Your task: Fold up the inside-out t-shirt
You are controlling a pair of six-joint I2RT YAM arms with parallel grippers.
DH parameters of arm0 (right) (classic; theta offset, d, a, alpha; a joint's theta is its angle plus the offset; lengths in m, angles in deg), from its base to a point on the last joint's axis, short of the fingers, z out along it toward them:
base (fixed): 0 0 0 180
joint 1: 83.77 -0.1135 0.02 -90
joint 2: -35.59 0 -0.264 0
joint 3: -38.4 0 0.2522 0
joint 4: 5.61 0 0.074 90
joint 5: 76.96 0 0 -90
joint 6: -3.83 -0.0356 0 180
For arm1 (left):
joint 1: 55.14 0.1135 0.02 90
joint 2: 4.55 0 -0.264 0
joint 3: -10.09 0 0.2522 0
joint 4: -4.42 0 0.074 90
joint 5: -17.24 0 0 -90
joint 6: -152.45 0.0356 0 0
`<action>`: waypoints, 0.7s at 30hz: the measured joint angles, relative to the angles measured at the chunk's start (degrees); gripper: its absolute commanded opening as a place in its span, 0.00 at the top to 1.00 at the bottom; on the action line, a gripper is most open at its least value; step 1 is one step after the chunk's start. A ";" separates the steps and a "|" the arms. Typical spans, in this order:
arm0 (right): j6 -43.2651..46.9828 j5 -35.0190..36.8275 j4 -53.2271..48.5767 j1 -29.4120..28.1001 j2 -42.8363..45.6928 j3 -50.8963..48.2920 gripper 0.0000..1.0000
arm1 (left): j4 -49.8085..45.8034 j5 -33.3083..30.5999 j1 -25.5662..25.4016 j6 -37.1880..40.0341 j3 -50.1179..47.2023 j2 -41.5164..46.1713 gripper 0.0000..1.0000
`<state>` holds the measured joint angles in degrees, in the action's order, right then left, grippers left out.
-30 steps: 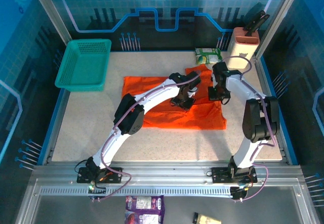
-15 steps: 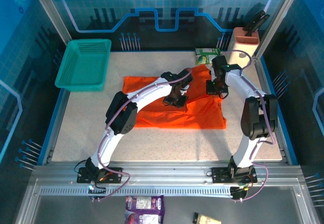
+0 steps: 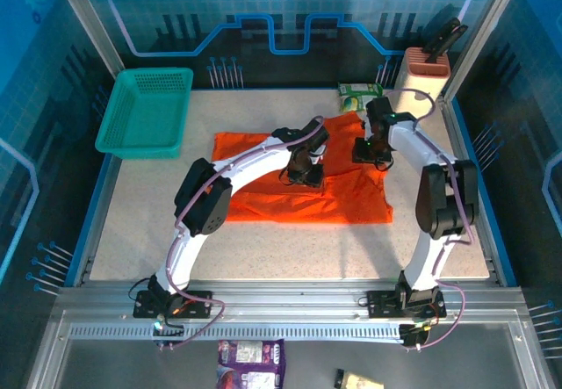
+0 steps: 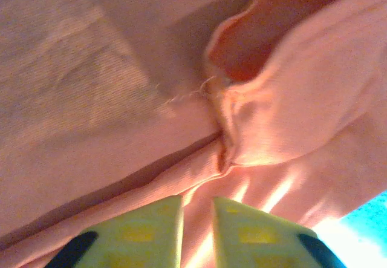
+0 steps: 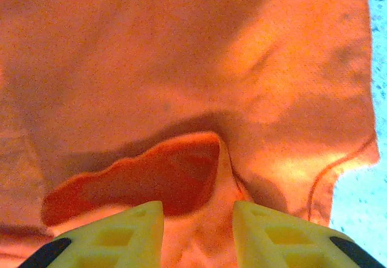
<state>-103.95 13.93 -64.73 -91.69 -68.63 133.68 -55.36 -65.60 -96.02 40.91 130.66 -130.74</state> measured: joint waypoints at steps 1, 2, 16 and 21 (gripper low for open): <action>-0.24 -0.26 0.04 0.13 2.01 -1.29 0.63 | 0.90 0.87 0.00 -0.55 0.00 0.00 0.66; -0.28 -0.48 0.15 0.31 3.85 -2.51 0.63 | 1.73 1.60 0.00 -0.92 0.02 0.00 0.64; -4.94 -7.82 2.78 0.66 18.64 -21.73 0.63 | 2.40 4.48 -0.07 -2.10 10.27 -7.17 0.57; -6.95 -8.70 4.22 0.74 19.41 -25.27 0.65 | 0.85 4.48 -0.07 -2.08 12.24 -11.04 0.57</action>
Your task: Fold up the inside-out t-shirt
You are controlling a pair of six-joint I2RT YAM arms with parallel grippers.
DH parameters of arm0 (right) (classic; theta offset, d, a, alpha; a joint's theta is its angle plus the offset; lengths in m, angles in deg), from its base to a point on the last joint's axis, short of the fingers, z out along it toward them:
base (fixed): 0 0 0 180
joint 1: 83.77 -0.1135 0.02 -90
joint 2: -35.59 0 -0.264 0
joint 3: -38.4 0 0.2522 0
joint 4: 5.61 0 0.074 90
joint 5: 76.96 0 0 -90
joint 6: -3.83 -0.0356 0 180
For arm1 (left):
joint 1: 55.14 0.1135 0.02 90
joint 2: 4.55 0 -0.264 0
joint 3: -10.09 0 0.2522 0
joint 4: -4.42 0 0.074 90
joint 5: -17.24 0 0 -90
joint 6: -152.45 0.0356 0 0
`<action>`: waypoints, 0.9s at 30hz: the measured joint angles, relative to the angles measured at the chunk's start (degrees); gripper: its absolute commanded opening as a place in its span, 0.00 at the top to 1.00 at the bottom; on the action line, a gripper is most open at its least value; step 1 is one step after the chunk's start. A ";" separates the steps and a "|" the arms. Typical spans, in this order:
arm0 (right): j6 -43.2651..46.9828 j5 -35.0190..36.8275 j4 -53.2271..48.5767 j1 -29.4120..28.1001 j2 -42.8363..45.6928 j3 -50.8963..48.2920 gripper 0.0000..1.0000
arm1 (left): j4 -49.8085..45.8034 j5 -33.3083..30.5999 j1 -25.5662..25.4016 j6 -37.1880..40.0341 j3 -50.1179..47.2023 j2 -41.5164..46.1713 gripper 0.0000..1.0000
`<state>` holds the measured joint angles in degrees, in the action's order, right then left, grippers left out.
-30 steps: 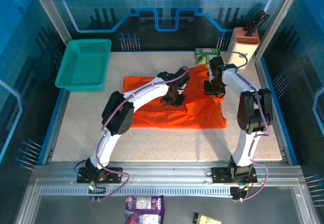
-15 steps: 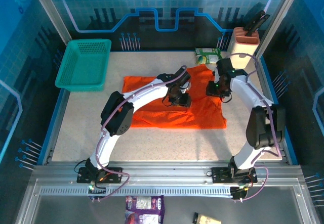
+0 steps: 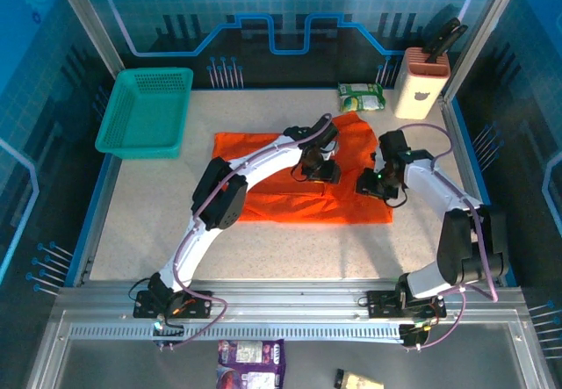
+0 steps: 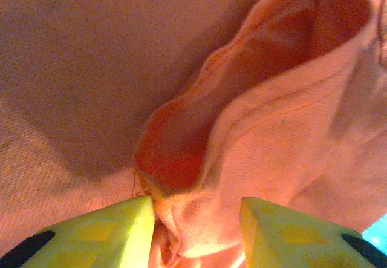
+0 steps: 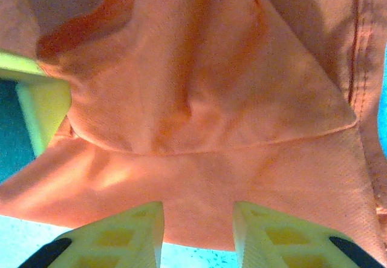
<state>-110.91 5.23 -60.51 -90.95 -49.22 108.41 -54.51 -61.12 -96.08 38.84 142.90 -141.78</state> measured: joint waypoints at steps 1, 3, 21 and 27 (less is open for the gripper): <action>-0.81 0.00 0.20 0.04 0.17 -0.81 0.65 | -0.46 -0.02 0.00 0.00 0.68 -0.79 0.57; -2.56 0.02 1.03 0.13 0.52 -2.75 0.65 | -1.14 -0.20 0.00 0.04 1.88 -1.88 0.58; -13.68 -3.08 9.84 10.71 2.47 -16.74 0.59 | -2.54 -6.71 0.24 0.66 2.54 -2.23 1.00; -14.12 -4.70 11.98 11.85 2.60 -17.73 0.59 | -2.95 -7.80 1.29 -1.11 1.55 -2.23 1.00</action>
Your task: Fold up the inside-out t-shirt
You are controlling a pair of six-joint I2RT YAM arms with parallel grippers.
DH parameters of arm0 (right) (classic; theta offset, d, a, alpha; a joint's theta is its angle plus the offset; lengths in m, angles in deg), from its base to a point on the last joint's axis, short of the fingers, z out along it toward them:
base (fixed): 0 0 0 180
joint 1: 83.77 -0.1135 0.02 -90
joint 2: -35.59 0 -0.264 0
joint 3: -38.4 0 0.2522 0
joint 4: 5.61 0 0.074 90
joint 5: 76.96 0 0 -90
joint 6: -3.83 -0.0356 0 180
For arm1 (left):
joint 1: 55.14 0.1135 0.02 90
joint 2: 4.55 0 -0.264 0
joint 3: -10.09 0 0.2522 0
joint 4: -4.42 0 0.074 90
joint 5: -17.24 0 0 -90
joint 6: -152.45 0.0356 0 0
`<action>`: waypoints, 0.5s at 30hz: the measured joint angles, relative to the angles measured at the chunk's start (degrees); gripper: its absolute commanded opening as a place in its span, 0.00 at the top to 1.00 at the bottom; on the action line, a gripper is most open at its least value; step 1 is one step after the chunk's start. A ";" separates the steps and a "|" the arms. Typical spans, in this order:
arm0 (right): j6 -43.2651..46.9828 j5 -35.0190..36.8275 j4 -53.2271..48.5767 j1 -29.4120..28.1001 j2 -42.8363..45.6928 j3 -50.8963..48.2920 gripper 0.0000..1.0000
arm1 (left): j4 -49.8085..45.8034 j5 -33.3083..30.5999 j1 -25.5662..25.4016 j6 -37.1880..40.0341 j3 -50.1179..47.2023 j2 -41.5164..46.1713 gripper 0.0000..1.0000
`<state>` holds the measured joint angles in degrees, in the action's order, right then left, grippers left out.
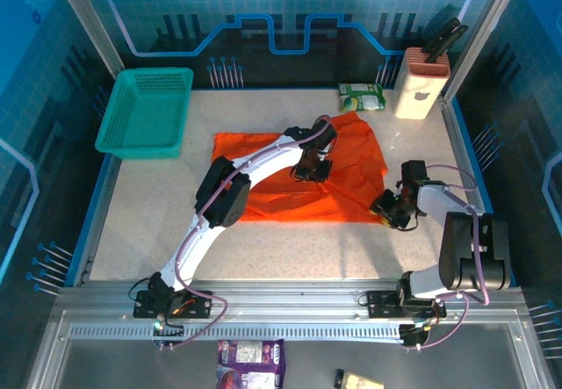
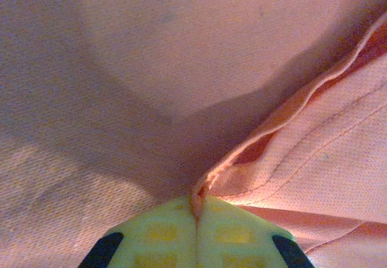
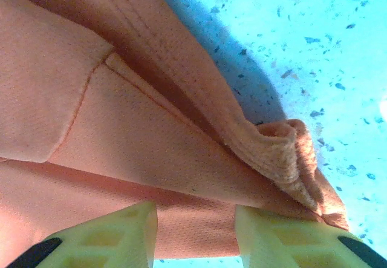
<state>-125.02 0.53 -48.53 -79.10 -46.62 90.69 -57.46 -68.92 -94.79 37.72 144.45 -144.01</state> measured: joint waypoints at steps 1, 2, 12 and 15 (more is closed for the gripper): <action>-0.02 -0.15 0.37 0.00 0.02 -0.09 0.59 | -0.11 0.02 0.15 -0.48 0.00 0.00 1.00; -0.09 -0.26 0.76 0.00 0.09 -0.22 0.59 | -0.26 0.02 0.28 -0.76 0.00 0.00 0.99; 1.33 -2.75 -1.22 -0.20 4.79 0.63 0.60 | 2.34 0.59 0.76 -2.05 -4.24 1.53 0.66; 2.95 -5.81 -0.83 -0.81 5.22 3.34 0.60 | 3.26 0.39 1.05 -2.23 -7.96 5.86 0.64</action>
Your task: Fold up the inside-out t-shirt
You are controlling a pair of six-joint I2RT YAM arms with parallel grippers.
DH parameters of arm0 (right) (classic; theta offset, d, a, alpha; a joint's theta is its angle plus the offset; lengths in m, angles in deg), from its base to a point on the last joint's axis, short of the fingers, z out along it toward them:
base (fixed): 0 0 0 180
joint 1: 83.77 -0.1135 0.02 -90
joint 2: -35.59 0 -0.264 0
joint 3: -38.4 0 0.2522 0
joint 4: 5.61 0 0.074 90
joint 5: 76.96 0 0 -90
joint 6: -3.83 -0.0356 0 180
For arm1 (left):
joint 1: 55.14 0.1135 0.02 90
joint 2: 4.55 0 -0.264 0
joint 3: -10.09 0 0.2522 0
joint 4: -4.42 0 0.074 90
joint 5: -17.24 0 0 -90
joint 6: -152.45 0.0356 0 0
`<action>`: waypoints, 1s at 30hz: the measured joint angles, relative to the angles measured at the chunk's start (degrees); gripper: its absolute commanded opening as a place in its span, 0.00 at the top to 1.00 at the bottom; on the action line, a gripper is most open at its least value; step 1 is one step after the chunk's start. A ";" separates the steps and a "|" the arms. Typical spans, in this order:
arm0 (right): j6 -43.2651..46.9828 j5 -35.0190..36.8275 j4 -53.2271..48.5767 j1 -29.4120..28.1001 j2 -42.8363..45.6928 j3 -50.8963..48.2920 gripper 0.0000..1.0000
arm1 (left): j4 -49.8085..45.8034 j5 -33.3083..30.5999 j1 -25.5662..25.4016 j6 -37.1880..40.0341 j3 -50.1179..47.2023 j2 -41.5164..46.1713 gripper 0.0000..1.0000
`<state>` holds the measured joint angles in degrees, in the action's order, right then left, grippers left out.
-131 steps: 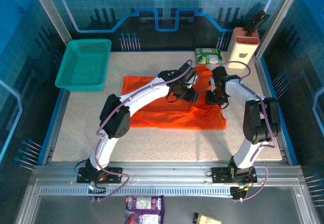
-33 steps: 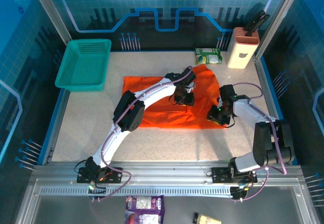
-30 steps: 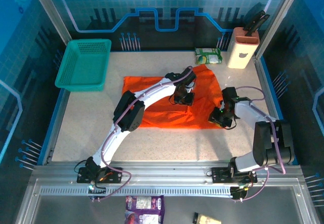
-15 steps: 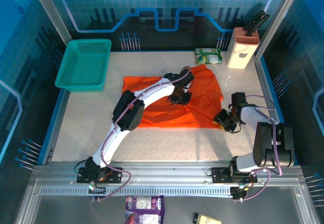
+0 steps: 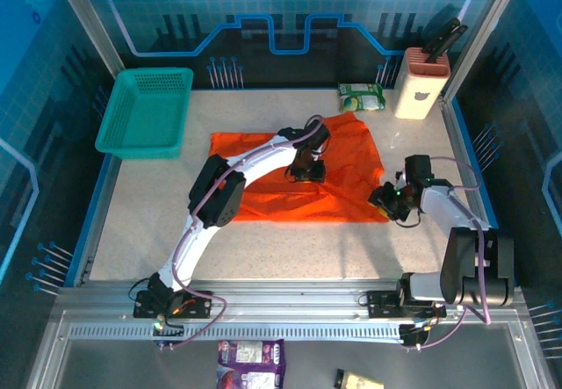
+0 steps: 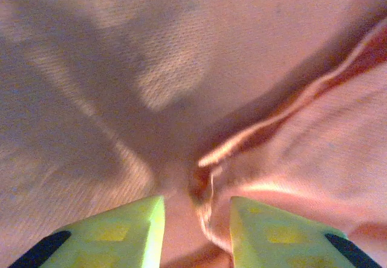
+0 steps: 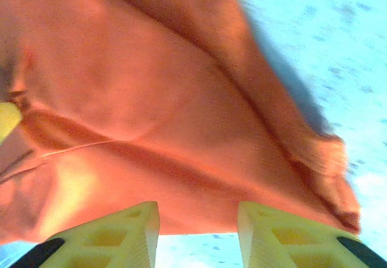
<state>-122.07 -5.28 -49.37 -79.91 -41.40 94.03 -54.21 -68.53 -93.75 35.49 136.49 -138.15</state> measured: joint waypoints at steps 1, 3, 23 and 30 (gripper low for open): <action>0.55 -1.29 0.48 -0.44 -0.37 1.07 0.60 | 0.33 -0.11 0.15 -0.04 -1.27 2.01 0.63; 1.51 -3.80 1.81 -1.55 -2.16 3.39 0.61 | 0.92 -0.31 0.52 -0.07 -3.80 6.67 0.63; 4.63 -9.60 8.22 -5.99 -33.94 25.55 0.62 | 5.53 -3.17 14.73 -7.72 -57.66 49.77 0.81; 4.50 -4.24 5.49 -3.93 -31.32 25.66 0.63 | 6.32 -2.51 22.29 -9.18 -67.98 55.01 0.90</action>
<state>-117.57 -9.52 -43.88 -83.84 -72.72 119.69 -47.89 -71.04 -71.45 26.31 68.52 -83.14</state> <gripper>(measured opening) 0.376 0.113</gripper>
